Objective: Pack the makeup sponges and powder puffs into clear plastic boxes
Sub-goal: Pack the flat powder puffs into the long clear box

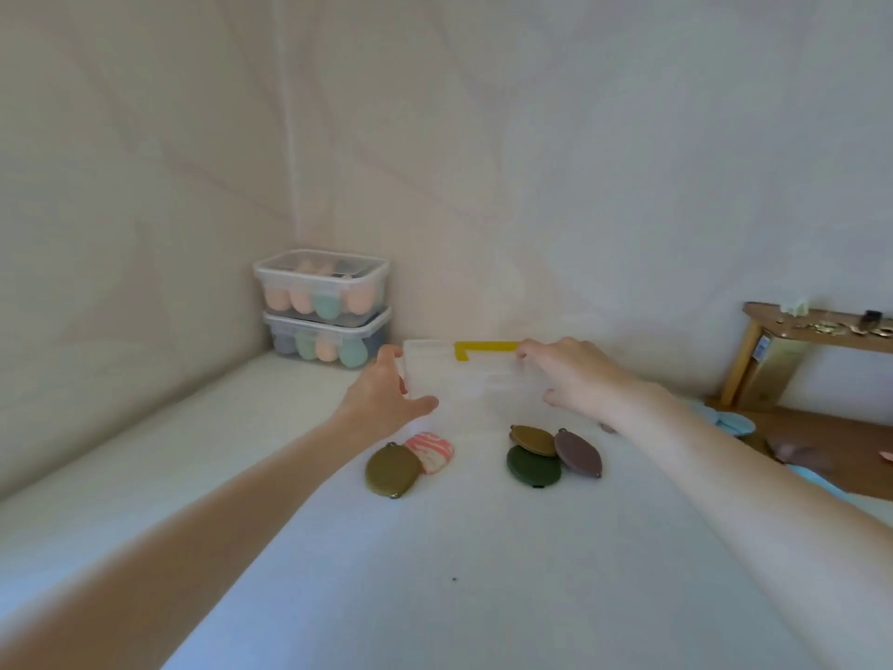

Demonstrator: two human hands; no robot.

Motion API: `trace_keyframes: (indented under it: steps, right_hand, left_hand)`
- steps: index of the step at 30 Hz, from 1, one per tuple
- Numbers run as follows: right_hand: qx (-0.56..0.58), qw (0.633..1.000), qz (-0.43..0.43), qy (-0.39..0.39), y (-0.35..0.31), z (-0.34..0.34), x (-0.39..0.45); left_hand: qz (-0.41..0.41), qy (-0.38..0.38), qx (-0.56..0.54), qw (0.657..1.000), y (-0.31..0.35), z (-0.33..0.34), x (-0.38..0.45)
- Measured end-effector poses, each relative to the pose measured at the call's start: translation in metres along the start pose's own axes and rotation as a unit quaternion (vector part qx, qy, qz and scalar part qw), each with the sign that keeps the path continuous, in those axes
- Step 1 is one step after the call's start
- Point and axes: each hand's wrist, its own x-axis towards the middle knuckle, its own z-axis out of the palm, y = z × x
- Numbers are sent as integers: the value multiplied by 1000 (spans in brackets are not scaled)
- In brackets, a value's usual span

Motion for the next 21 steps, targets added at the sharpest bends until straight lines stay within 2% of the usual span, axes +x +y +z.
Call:
trace_keyframes:
  steps: [4,8,12,17,19,21]
  right_hand:
    - [7,999,3,-31,0,-15,-30]
    - [68,996,0,-50,7,-21,-42]
    - [133,987,0,-87,13,-35,-46]
    - [175,980,5,-92,23,-46,-50]
    - [185,981,16,-50,23,-52,-50]
    - [166,980,65,86,18,-56,-45]
  left_hand:
    - [41,-63,39,996,8,-15,-27]
    - [78,-122,152,978,15,-27,-44]
    - [58,-202,71,975,20,-36,-44]
    - [43,-193,-38,980,12,-28,-51]
    - [50,-179,-57,981,5,-24,-52]
    - [56,-162,-82,982,0,-21,-51]
